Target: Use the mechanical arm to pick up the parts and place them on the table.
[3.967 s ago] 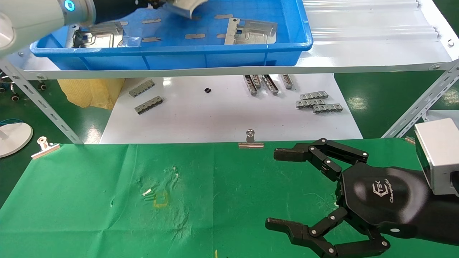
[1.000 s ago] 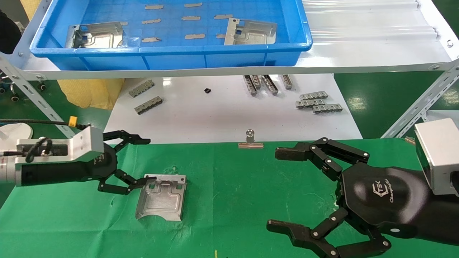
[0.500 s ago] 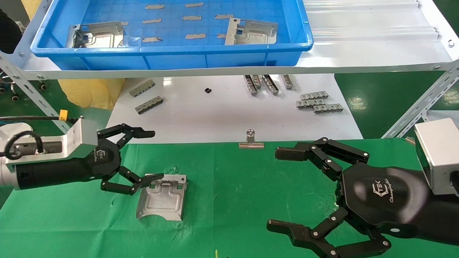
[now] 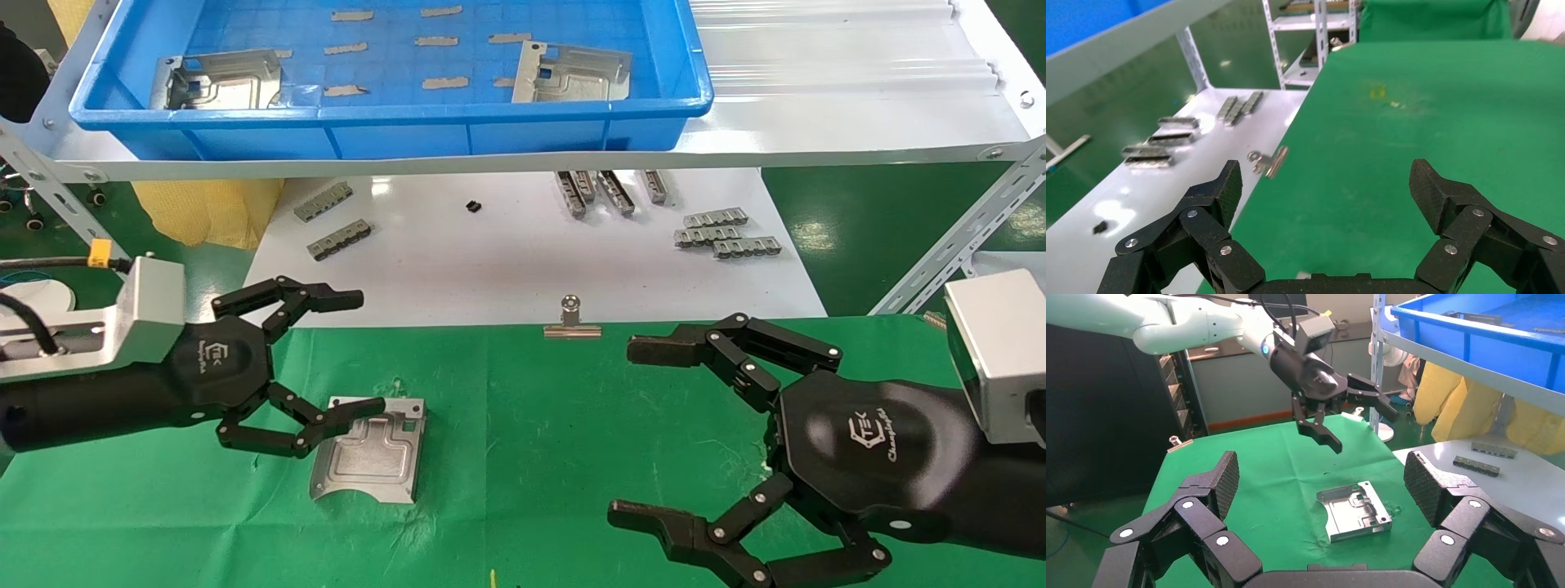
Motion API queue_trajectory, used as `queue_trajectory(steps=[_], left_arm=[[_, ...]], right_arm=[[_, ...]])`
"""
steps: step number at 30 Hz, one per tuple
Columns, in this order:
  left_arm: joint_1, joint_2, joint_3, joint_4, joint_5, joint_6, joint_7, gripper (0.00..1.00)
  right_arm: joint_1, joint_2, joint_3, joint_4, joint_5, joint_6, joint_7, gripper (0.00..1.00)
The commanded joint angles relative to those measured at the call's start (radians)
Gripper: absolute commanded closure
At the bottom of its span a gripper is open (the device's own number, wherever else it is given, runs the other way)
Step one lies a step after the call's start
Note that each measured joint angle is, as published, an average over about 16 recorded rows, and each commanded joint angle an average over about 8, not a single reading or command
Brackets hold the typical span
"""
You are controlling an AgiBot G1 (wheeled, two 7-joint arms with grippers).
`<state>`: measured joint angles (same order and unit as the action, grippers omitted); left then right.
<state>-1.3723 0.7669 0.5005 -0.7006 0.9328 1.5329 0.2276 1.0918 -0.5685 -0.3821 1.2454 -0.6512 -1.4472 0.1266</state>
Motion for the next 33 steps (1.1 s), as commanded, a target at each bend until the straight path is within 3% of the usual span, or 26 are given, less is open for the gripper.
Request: queue_trajectory(steps=[1, 24, 33], left_arm=[[0.021, -0.011, -0.016, -0.042, -0.014, -0.003, -0.030, 0.00], [0.264, -0.138, -0.196, -0.518, -0.179, -0.033, -0.368, 0.00], [0.315, -0.165, -0.234, -0.618, -0.216, -0.039, -0.430, 0.00]], right_arm=[[0.000, 0.000, 0.000, 0.000, 0.000, 0.000, 0.000, 0.00], [0.000, 0.000, 0.000, 0.000, 0.000, 0.000, 0.000, 0.00], [0.000, 0.000, 0.000, 0.000, 0.000, 0.000, 0.000, 0.00]])
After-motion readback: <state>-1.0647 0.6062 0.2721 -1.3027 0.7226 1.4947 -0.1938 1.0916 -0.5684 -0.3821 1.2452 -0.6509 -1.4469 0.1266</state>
